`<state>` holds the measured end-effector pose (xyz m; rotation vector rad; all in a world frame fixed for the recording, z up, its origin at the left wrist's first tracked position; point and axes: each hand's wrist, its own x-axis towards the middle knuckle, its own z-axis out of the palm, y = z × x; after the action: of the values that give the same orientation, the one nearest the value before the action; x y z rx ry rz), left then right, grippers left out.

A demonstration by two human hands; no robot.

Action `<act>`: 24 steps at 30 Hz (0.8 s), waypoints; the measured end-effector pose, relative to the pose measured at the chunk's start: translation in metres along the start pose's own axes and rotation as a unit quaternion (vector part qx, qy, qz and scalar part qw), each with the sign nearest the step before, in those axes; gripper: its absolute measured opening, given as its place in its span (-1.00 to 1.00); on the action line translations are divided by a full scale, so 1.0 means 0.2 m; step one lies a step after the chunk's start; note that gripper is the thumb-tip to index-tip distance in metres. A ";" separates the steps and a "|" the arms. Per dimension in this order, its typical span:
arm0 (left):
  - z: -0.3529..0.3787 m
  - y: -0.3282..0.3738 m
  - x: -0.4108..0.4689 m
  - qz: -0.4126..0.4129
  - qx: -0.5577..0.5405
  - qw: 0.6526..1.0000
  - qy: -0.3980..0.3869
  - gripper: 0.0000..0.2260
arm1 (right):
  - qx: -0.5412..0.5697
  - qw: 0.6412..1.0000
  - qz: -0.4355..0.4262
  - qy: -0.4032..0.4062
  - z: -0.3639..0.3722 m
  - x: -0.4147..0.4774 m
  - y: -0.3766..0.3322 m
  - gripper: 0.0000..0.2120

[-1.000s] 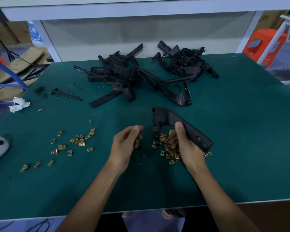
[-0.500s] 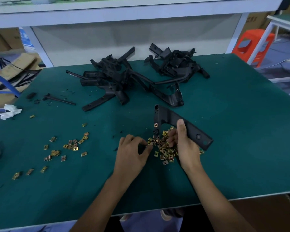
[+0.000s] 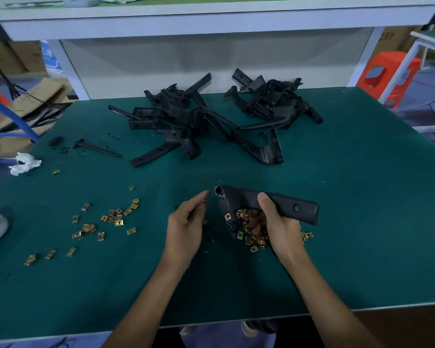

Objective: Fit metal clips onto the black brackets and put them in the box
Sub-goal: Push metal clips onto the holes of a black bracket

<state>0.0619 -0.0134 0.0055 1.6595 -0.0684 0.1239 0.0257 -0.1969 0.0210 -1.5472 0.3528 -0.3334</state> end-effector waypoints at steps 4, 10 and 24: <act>-0.01 0.01 0.01 -0.037 -0.048 0.998 0.002 -0.85 | -0.029 0.999 0.000 -0.033 0.00 0.00 0.00 -0.47; -0.01 0.04 0.01 -0.044 -0.093 0.995 -0.020 -0.89 | -0.074 0.996 -0.002 -0.048 0.00 0.00 0.00 -0.43; -0.12 0.04 0.04 -0.122 -0.230 0.959 -0.112 -0.81 | -0.093 0.991 0.009 -0.096 -0.01 -0.01 0.00 -0.63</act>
<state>0.0686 0.0098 0.0170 1.1981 -0.0581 -0.2520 0.0241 -0.1974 0.0213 -1.7414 0.2521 -0.1388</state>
